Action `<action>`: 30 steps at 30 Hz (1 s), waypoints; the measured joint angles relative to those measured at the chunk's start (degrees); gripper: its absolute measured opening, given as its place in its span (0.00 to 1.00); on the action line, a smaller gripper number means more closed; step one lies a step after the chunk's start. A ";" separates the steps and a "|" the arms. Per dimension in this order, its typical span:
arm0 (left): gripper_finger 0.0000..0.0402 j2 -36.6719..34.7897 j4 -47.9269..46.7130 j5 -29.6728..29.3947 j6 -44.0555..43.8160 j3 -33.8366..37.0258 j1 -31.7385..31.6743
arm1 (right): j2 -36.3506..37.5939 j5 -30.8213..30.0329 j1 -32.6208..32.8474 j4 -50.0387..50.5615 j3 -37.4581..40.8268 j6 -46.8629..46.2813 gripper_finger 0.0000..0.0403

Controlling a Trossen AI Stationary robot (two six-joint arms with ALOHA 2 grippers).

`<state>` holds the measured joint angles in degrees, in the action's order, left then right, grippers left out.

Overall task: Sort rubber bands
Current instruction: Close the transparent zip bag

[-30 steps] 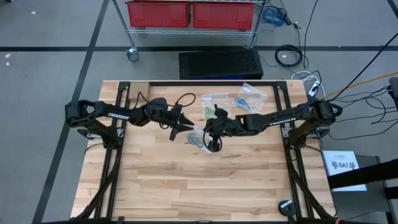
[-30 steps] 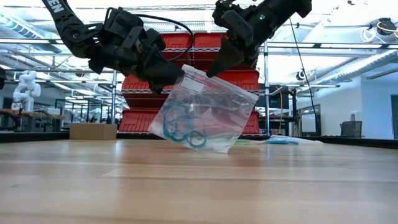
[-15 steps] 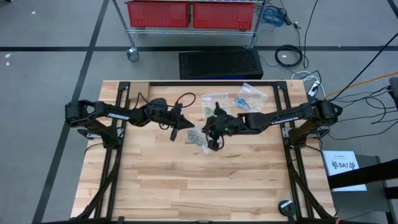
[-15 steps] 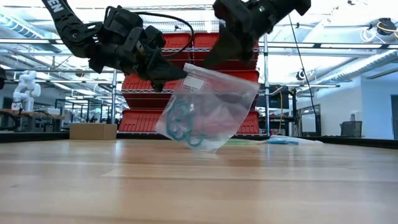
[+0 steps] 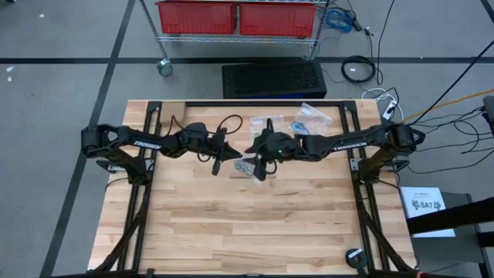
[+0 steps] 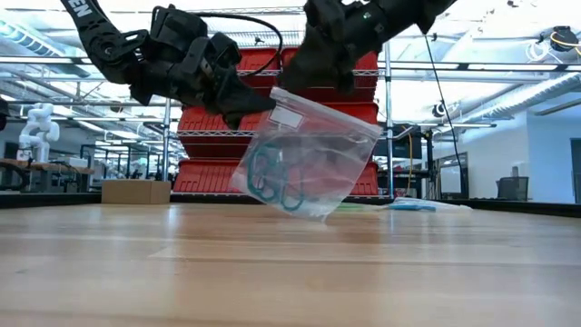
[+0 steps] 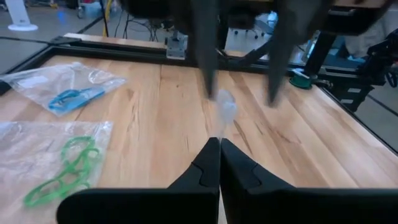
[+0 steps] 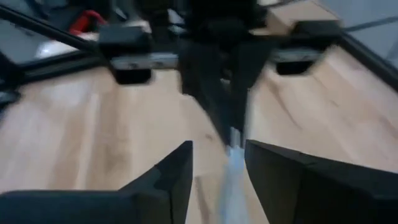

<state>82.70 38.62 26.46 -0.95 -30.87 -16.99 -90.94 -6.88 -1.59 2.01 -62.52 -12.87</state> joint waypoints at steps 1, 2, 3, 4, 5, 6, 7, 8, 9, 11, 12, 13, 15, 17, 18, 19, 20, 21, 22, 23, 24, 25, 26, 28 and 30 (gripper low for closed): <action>0.00 0.00 0.22 0.00 0.02 0.00 0.00 | -0.57 1.26 0.00 -1.49 0.02 -0.06 0.34; 0.00 0.00 0.44 0.00 0.04 0.00 0.00 | -0.92 2.30 0.04 -2.89 0.00 -0.06 0.34; 0.00 0.00 0.48 0.00 0.04 0.00 0.00 | -1.02 2.46 0.05 -2.90 0.02 -0.06 0.33; 0.00 0.00 0.70 0.00 0.02 0.00 0.00 | -1.36 2.46 0.11 -3.41 0.04 -0.04 0.32; 0.00 0.00 0.90 0.00 0.00 0.00 0.00 | -1.61 2.26 0.10 -4.32 0.03 -0.04 0.30; 0.00 0.00 0.93 0.00 -0.01 0.00 0.03 | -1.71 1.58 0.07 -4.19 0.02 -0.05 0.28; 0.00 0.00 1.00 0.00 -0.02 0.00 0.04 | -1.75 0.91 0.05 -3.66 0.07 -0.14 0.26; 0.00 0.00 1.01 0.00 -0.02 0.00 0.04 | -1.75 0.81 0.01 -3.59 0.08 -0.15 0.23; 0.00 0.00 1.10 0.00 -0.04 0.00 0.04 | -1.75 0.66 -0.02 -3.56 0.06 -0.15 0.20; 0.00 0.00 1.42 0.00 -0.12 0.00 0.04 | -1.72 0.64 0.05 -2.96 0.06 -0.17 0.14; 0.00 0.00 1.49 0.00 -0.20 0.00 0.04 | -1.72 0.62 0.05 -2.65 0.06 -0.17 0.12; 0.00 0.00 1.71 0.02 -0.19 0.00 0.04 | -1.72 0.51 0.08 -2.34 0.06 -0.15 0.09; 0.00 0.00 1.69 0.03 -0.45 0.00 0.05 | -1.72 -0.25 0.09 -2.21 0.06 -0.12 0.05; 0.00 0.02 1.72 0.02 -1.45 0.00 0.02 | -1.72 -0.88 0.05 -1.68 0.06 0.03 0.02; 0.00 0.02 1.79 0.02 -1.61 0.00 0.03 | -1.72 -0.91 0.05 -1.30 0.06 0.01 0.01; 0.00 0.02 2.01 0.02 -1.67 0.00 0.05 | -1.70 -0.99 0.07 -0.63 0.06 0.03 0.01; 0.00 0.02 2.20 0.02 -1.68 0.00 0.11 | -1.70 -1.35 0.09 -0.09 0.06 0.03 0.00; 0.00 0.02 2.29 0.02 -1.71 0.00 0.15 | -1.70 -1.93 0.11 0.53 0.04 0.05 0.00; 0.00 0.02 2.51 0.02 -1.71 0.00 0.23 | -1.68 -2.42 0.10 1.44 0.05 0.04 0.00; 0.00 0.02 2.71 0.04 -1.71 0.00 0.28 | -1.66 -2.87 0.07 2.16 0.06 0.05 0.00; 0.00 0.02 2.99 0.07 -1.71 0.00 0.31 | -1.60 -3.48 0.05 2.94 0.06 0.05 0.00; 0.00 0.02 3.15 0.19 -1.71 0.00 0.31 | -1.56 -3.77 0.05 3.45 0.06 0.05 0.00; 0.00 0.00 3.12 0.35 -1.73 0.00 0.31 | -1.53 -3.79 0.05 3.45 0.06 0.05 0.00; 0.00 0.00 3.07 0.46 -1.71 0.00 0.35 | -1.22 -3.77 0.05 3.29 0.06 0.04 0.00; 0.00 0.00 3.06 0.50 -1.73 0.00 0.35 | -0.88 -3.79 0.05 2.88 0.05 0.08 0.01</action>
<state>82.70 41.68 26.96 -2.68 -30.87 -16.64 -91.82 -10.67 -1.54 4.89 -62.47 -12.79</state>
